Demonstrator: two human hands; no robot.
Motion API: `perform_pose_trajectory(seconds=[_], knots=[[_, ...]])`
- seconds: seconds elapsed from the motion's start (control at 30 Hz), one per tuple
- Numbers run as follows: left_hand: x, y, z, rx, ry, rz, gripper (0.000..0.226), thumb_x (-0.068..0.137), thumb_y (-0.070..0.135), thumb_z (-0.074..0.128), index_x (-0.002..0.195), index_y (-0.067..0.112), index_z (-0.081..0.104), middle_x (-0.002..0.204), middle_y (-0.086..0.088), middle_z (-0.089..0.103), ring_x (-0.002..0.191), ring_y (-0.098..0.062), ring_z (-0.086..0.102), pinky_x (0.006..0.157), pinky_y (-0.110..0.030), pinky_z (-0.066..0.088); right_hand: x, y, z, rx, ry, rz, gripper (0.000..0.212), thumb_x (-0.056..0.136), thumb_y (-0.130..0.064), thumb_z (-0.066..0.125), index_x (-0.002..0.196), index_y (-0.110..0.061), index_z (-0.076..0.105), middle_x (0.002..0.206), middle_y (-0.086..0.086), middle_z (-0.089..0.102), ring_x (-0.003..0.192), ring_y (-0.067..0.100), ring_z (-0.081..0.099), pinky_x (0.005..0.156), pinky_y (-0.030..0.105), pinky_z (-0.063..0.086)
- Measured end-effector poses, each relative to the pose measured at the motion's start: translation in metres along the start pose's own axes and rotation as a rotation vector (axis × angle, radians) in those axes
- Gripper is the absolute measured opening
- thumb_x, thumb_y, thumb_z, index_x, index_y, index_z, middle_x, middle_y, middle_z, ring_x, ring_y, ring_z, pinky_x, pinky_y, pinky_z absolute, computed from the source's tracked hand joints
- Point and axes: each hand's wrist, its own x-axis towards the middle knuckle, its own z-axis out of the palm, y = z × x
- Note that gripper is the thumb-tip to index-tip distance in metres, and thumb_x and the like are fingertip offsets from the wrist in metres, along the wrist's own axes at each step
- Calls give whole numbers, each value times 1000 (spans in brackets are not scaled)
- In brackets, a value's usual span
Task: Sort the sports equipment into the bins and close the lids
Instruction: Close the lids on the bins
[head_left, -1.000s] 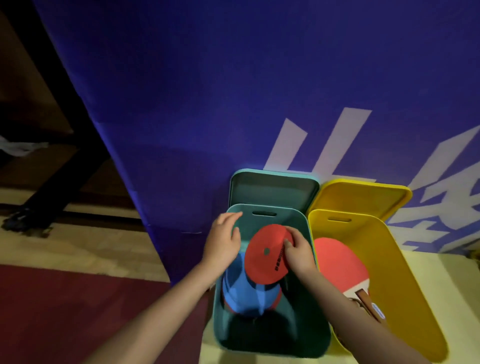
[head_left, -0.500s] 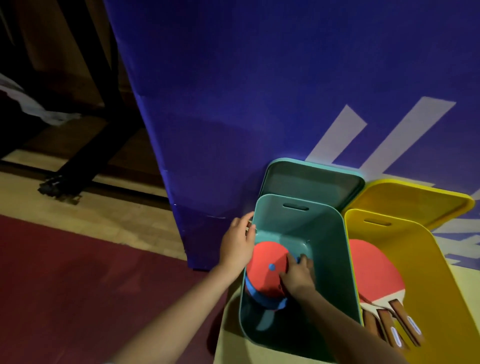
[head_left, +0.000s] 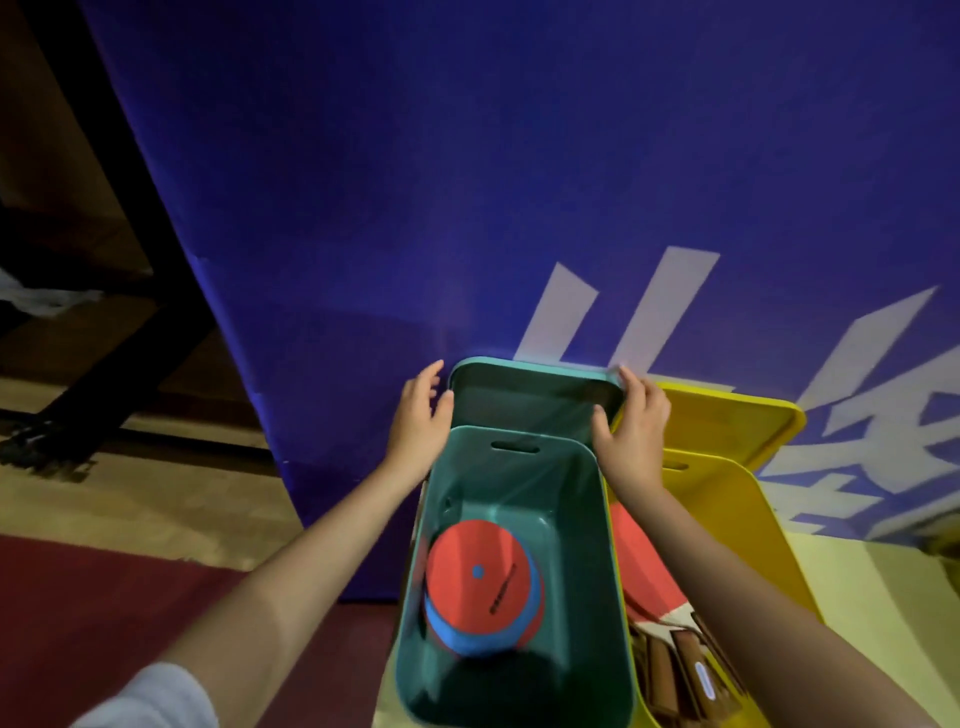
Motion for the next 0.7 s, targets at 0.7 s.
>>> perform_pose_trajectory(seconds=[0.7], knots=[[-14,46,9,-660,4,-384,26,99,24,48,121,18,62,116,4,64,106,-10,59,91,-32,51,2,3,9,381,-208,159,31,98,-31,47,128,-29,50,131,2,49,124,16,42,108,36,36]])
